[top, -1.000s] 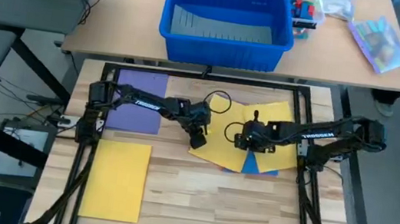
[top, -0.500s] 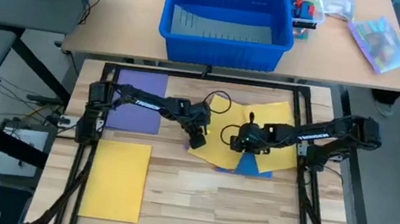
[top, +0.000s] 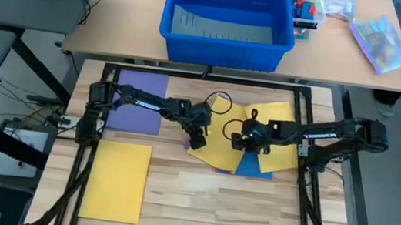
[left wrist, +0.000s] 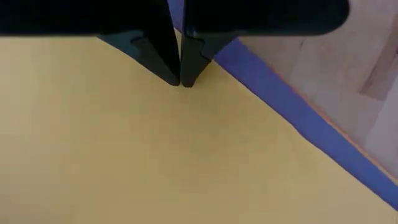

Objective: Organize paper
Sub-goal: Stack the yellow colored paper on top of the other yellow colored paper

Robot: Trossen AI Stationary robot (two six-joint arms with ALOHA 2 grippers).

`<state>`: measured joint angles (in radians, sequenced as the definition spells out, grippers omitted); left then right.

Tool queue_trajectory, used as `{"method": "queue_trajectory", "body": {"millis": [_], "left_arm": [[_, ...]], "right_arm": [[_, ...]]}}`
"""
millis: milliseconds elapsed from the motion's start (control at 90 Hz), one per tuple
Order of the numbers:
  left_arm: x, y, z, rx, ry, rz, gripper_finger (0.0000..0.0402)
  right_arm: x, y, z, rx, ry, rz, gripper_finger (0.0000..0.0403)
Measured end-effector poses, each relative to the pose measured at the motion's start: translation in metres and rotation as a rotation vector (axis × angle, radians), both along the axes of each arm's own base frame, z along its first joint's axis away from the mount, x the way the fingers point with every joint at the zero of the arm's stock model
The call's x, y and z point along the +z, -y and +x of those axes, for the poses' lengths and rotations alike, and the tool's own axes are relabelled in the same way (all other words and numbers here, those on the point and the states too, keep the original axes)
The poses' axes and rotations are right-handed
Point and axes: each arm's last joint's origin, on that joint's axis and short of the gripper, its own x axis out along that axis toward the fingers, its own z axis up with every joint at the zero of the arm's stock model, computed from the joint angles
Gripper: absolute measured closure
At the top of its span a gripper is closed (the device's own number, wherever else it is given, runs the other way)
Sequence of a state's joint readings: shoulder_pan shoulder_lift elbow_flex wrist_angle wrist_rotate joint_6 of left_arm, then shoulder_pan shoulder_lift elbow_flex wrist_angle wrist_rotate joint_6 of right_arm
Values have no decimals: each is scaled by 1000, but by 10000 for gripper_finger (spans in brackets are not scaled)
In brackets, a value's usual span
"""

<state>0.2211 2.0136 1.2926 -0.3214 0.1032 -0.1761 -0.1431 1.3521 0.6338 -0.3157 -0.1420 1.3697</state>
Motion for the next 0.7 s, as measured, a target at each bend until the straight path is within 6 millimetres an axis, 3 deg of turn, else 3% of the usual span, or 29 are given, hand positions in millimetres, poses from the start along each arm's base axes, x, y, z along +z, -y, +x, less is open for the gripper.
{"method": "queue_trajectory", "body": {"millis": [411,700], "left_arm": [[0,0,0,-3,-1,1,402],[0,0,0,-14,-2,8,402]], "right_arm": [[2,2,1,57,40,118,182],[-12,4,5,-39,-45,-20,182]]}}
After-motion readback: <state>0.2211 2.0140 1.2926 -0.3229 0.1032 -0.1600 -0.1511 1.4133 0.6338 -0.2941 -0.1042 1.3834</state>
